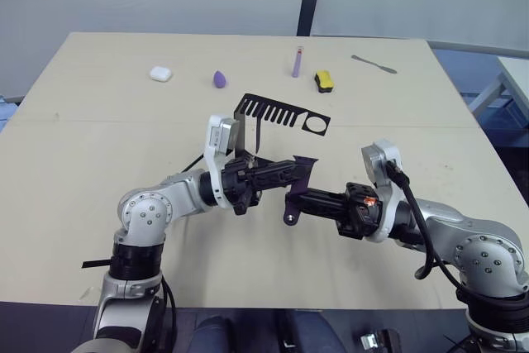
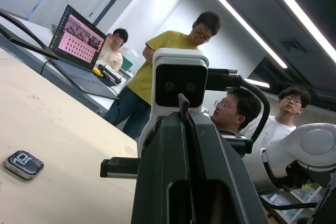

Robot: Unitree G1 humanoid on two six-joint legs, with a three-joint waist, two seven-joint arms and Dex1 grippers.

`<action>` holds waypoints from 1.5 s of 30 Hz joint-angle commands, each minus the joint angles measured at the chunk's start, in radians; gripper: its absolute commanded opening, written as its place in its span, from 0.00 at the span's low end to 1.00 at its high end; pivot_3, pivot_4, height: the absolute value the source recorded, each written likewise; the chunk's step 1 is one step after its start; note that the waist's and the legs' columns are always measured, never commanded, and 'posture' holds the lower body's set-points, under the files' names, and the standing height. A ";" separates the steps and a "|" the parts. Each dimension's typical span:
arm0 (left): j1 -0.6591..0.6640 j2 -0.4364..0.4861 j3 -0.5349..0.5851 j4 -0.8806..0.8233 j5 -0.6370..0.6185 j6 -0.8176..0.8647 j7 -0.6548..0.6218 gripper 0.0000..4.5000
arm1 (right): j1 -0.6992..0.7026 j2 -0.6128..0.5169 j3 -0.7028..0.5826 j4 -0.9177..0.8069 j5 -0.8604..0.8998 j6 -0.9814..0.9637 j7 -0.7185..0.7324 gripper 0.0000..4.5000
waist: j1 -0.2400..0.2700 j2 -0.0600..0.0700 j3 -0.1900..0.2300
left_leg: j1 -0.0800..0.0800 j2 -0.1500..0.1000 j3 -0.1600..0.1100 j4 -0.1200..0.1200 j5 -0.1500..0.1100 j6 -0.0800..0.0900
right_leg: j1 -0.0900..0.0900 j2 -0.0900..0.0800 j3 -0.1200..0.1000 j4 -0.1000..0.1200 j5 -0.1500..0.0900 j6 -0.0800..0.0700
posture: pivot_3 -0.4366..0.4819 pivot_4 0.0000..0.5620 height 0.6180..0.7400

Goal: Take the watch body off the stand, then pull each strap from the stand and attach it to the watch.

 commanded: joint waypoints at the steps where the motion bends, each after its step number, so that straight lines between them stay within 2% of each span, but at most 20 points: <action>1: -0.001 -0.004 0.009 -0.030 -0.023 -0.009 0.001 0.01 | -0.004 0.008 -0.022 -0.037 0.000 -0.038 -0.014 0.00 | 0.000 0.000 0.000 | 0.000 0.000 0.000 0.000 0.000 0.000 | 0.000 0.000 0.000 0.000 0.000 0.000 | 0.48 0.27 1.00; 3: -0.001 0.002 0.005 -0.034 -0.008 -0.022 -0.006 0.01 | 0.003 0.009 -0.022 -0.050 -0.024 -0.053 -0.015 0.00 | 0.000 0.000 0.000 | 0.000 0.000 0.000 0.000 0.000 0.000 | 0.000 0.000 0.000 0.000 0.000 0.000 | 0.48 0.27 1.00; 6: -0.009 0.042 -0.013 -0.048 0.049 -0.062 -0.045 0.00 | 0.041 -0.013 -0.060 -0.080 0.012 -0.048 -0.038 0.21 | 0.000 0.000 0.000 | 0.000 0.000 0.000 0.000 0.000 0.000 | 0.000 0.000 0.000 0.000 0.000 0.000 | 0.48 0.27 1.00; 12: -0.005 0.195 -0.123 -0.089 0.245 -0.209 -0.219 0.00 | 0.257 -0.119 -0.200 -0.263 -0.028 -0.089 -0.059 0.83 | 0.003 0.000 0.000 | -0.001 0.000 0.000 -0.004 0.000 0.000 | -0.001 0.000 0.000 -0.004 0.000 0.000 | 0.48 0.27 1.00; 13: 0.007 0.227 -0.153 -0.095 0.301 -0.263 -0.258 0.00 | 0.336 -0.126 -0.244 -0.307 -0.073 -0.106 -0.086 0.95 | 0.003 0.000 0.000 | -0.001 0.000 0.000 -0.004 0.000 0.000 | 0.000 0.000 0.000 -0.005 0.000 0.000 | 0.48 0.27 1.00; 14: 0.018 0.252 -0.179 -0.099 0.351 -0.313 -0.292 0.00 | 0.419 -0.124 -0.284 -0.353 -0.135 -0.124 -0.120 0.99 | 0.004 0.000 0.000 | -0.001 0.000 0.000 -0.004 0.000 0.000 | 0.000 0.000 0.000 -0.005 0.000 0.000 | 0.48 0.27 1.00; 17: 0.035 0.276 -0.219 -0.089 0.441 -0.422 -0.345 0.00 | 0.602 -0.080 -0.347 -0.435 -0.290 -0.169 -0.234 0.99 | 0.006 0.000 0.000 | -0.002 0.000 -0.001 -0.005 0.000 0.000 | 0.000 0.000 0.000 -0.006 0.000 0.000 | 0.48 0.27 1.00; 21: 0.035 0.260 -0.265 -0.048 0.559 -0.567 -0.380 0.00 | 0.800 0.018 -0.349 -0.477 -0.490 -0.235 -0.345 0.99 | 0.003 0.000 0.000 | -0.002 0.000 -0.001 -0.004 0.000 0.000 | 0.000 0.000 0.001 -0.005 0.001 0.001 | 0.48 0.27 1.00; 24: 0.036 0.234 -0.285 -0.017 0.612 -0.645 -0.390 0.00 | 0.866 0.100 -0.329 -0.458 -0.599 -0.271 -0.425 0.99 | 0.001 0.000 0.000 | 0.000 0.000 -0.001 -0.005 0.001 0.000 | 0.001 0.000 0.001 -0.004 0.001 0.001 | 0.48 0.27 1.00; 29: 0.023 0.196 -0.299 0.031 0.674 -0.716 -0.394 0.00 | 0.836 0.194 -0.203 -0.409 -0.752 -0.307 -0.506 0.99 | -0.004 0.000 0.000 | 0.002 0.000 0.001 -0.004 0.001 -0.001 | 0.001 0.001 0.002 -0.002 0.001 0.000 | 0.48 0.27 1.00; 35: 0.018 0.177 -0.292 0.036 0.682 -0.704 -0.380 0.00 | 0.668 0.275 -0.082 -0.286 -0.881 -0.326 -0.574 0.99 | -0.001 0.000 0.000 | 0.002 0.000 0.001 -0.004 0.001 -0.001 | 0.000 0.001 0.002 -0.001 0.001 -0.001 | 0.48 0.27 1.00; 45: 0.021 0.196 -0.293 0.035 0.723 -0.695 -0.370 0.00 | 0.472 0.353 -0.012 -0.098 -1.024 -0.324 -0.627 0.99 | -0.001 0.001 0.000 | 0.002 0.000 0.002 -0.004 0.001 -0.001 | -0.001 0.001 0.002 -0.001 0.001 -0.001 | 0.48 0.27 1.00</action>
